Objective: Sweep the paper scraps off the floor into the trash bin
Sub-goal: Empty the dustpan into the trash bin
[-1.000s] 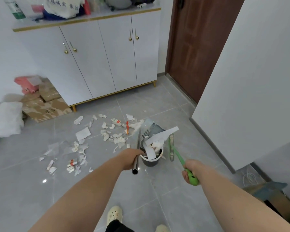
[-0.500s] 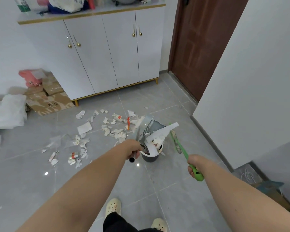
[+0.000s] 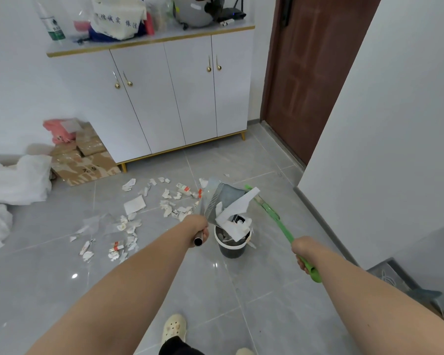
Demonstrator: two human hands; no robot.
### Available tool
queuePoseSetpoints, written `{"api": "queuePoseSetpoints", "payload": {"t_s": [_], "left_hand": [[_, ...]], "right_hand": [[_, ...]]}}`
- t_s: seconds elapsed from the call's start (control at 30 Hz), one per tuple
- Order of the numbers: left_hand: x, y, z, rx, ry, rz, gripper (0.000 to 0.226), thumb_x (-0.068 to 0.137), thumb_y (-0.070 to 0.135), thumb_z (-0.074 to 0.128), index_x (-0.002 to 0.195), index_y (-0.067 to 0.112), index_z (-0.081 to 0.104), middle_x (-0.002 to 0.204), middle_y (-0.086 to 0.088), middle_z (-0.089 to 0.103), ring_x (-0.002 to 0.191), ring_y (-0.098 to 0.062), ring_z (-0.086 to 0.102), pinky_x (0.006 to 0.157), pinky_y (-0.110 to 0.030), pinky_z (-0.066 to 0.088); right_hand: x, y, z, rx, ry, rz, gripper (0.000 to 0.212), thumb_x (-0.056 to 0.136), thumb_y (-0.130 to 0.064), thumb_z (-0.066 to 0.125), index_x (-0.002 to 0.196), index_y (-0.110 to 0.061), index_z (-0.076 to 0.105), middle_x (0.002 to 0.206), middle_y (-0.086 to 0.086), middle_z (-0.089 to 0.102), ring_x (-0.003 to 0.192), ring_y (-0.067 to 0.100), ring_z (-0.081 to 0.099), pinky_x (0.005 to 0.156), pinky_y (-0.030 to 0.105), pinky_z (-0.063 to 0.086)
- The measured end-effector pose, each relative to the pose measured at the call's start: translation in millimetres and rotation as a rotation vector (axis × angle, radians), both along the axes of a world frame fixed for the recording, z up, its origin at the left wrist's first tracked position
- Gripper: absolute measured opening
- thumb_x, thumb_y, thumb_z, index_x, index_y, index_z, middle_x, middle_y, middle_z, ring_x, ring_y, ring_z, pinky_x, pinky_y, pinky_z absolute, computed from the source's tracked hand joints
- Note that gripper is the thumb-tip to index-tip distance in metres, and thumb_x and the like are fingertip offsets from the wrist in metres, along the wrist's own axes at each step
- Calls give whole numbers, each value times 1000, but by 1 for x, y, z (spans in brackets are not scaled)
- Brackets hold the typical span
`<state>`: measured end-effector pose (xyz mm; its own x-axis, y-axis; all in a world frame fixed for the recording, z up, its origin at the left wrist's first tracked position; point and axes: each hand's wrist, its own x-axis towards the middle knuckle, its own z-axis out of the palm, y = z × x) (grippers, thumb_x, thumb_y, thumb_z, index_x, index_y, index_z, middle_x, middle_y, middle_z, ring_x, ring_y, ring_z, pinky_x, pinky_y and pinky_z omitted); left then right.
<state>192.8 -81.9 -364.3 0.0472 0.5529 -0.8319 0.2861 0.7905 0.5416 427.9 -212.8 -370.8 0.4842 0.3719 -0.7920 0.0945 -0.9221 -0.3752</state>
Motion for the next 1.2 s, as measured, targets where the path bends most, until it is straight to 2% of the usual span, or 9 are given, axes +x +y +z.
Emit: {"api": "queuePoseSetpoints", "payload": {"t_s": [0.1, 0.17, 0.27, 0.4, 0.57, 0.67, 0.87, 0.93, 1.2], "left_hand": [[1, -3, 3, 37, 17, 1, 16, 97, 3, 31, 101, 13, 44, 61, -3, 39, 36, -7, 35, 37, -9, 30], [1, -3, 5, 52, 30, 3, 17, 97, 3, 31, 105, 12, 44, 62, -3, 40, 43, -8, 34, 38, -11, 30], [-1, -5, 10, 60, 44, 12, 17, 96, 3, 30, 91, 10, 44, 61, -3, 40, 35, -7, 34, 38, -14, 29], [-4, -2, 14, 31, 41, 49, 26, 98, 3, 31, 75, 11, 40, 61, -2, 39, 20, -7, 31, 35, -7, 28], [-9, 4, 23, 33, 6, 46, 28, 99, 4, 31, 73, 12, 38, 52, -2, 39, 18, -7, 31, 35, -7, 27], [-15, 10, 25, 72, 0, 33, 26, 98, 2, 31, 75, 11, 39, 59, -2, 36, 19, -6, 31, 32, -6, 28], [-22, 13, 30, 75, -22, 64, 23, 97, 1, 34, 77, 10, 39, 62, -3, 38, 20, -5, 31, 32, -6, 33], [-21, 14, 32, 72, -9, 54, 22, 98, 2, 34, 78, 10, 40, 61, -3, 39, 20, -5, 32, 32, -7, 33], [-25, 18, 41, 29, -32, 32, 21, 98, 4, 32, 80, 10, 41, 57, -2, 39, 19, -6, 32, 29, -7, 30]], "right_hand": [[-2, 3, 3, -12, -95, 112, 17, 96, -10, 35, 94, 1, 47, 62, 12, 44, 47, 18, 38, 47, 22, 27], [0, 6, 2, -10, -123, 136, 18, 95, -10, 36, 100, 2, 48, 63, 12, 44, 47, 19, 38, 46, 22, 28], [0, 9, 2, -24, -147, 162, 19, 96, -11, 37, 103, 2, 48, 65, 13, 44, 47, 19, 39, 46, 23, 29], [1, 13, 1, -60, -184, 234, 16, 96, -10, 37, 102, 2, 45, 67, 13, 44, 46, 18, 39, 43, 22, 29], [1, 10, -3, -120, -327, 416, 9, 93, -11, 42, 96, -4, 47, 66, 7, 40, 52, 17, 38, 47, 25, 31], [4, 9, -1, -145, -474, 550, 18, 92, -14, 44, 103, -9, 58, 73, 4, 48, 68, 20, 51, 63, 27, 42], [-5, 12, 4, -171, -602, 649, 29, 92, -13, 46, 117, -12, 59, 114, 4, 62, 107, 22, 60, 82, 28, 48], [-10, 13, 4, -183, -640, 661, 31, 92, -13, 47, 121, -14, 58, 119, 3, 62, 111, 21, 60, 86, 28, 49], [-19, 12, 5, -195, -709, 640, 32, 93, -12, 47, 123, -14, 58, 121, 3, 61, 114, 21, 59, 88, 29, 49]]}}
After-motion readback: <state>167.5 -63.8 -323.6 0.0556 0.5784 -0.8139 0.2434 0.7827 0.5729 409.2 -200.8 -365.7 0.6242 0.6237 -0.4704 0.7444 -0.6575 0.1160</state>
